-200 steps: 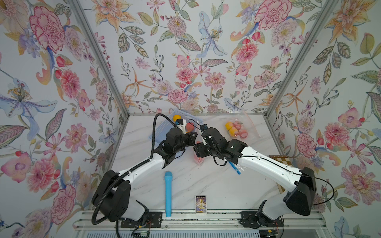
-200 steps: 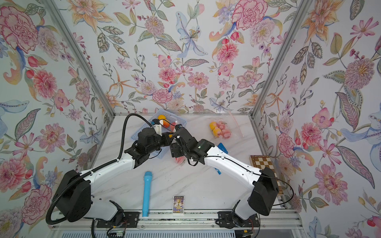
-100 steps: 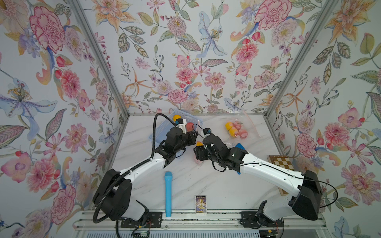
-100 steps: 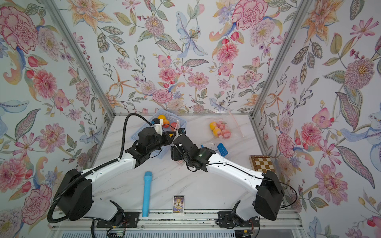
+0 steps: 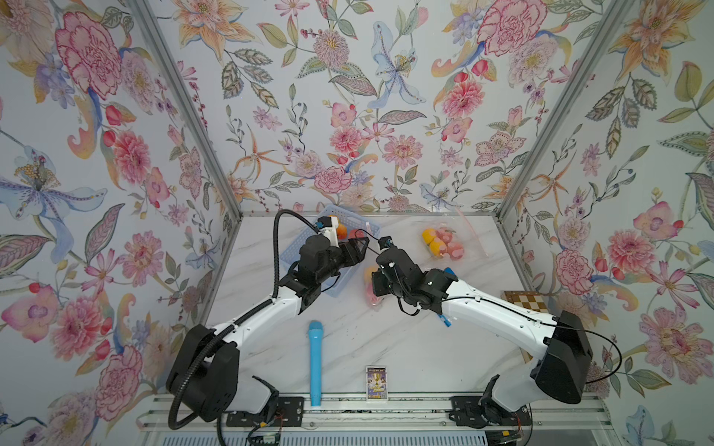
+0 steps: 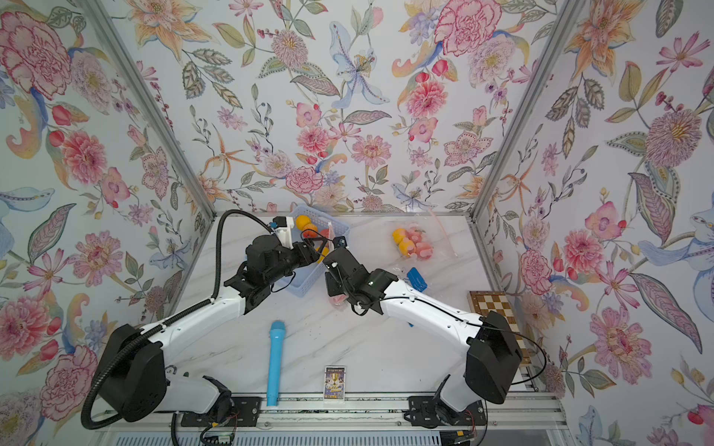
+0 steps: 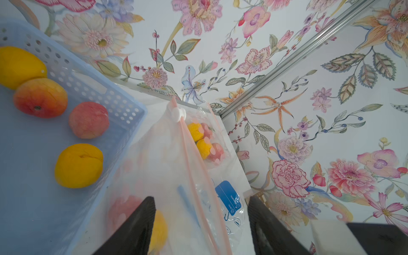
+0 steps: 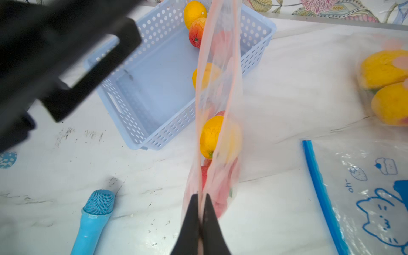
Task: Place the peach in a zip-top bag and seal the zipper
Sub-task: Adjust the zipper food storage bag at the center of the board.
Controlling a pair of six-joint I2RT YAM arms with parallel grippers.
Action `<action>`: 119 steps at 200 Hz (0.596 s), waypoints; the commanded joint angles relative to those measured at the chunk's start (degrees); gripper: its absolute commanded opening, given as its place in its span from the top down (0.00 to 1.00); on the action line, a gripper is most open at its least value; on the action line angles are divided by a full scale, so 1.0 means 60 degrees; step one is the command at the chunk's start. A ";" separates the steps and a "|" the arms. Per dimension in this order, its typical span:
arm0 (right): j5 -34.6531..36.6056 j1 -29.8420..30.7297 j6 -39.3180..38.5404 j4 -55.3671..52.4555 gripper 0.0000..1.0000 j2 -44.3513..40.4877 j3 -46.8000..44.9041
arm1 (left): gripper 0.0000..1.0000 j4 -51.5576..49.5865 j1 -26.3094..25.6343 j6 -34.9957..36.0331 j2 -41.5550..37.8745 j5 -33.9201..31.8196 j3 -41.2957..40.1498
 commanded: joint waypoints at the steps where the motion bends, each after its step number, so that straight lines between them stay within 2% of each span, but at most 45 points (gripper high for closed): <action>1: -0.0803 -0.0258 -0.1596 -0.0618 1.00 -0.0503 0.0455 | 0.20 0.0176 0.0502 0.0538 -0.0844 -0.0163 -0.0338; 17: -0.1320 -0.0521 -0.2365 -0.0857 1.00 -0.0662 0.0510 | 0.16 0.0094 0.0826 0.0943 -0.1287 -0.0162 -0.0671; 48: -0.2138 -0.0818 -0.3788 -0.0886 1.00 -0.1030 0.0304 | 0.10 0.0011 0.1119 0.2513 -0.1867 -0.0246 -0.1249; 65: -0.2525 -0.1022 -0.4341 -0.0901 1.00 -0.1147 0.0179 | 0.08 0.0520 0.1119 0.3571 -0.1931 0.0030 -0.1702; 87: -0.3639 -0.1375 -0.4975 -0.0884 1.00 -0.1416 -0.0063 | 0.08 0.1552 0.1159 0.4450 -0.1834 0.0301 -0.2449; 119: -0.4649 -0.1828 -0.5598 -0.0932 1.00 -0.1750 -0.0370 | 0.08 0.3452 0.1334 0.6066 -0.1278 0.2153 -0.3233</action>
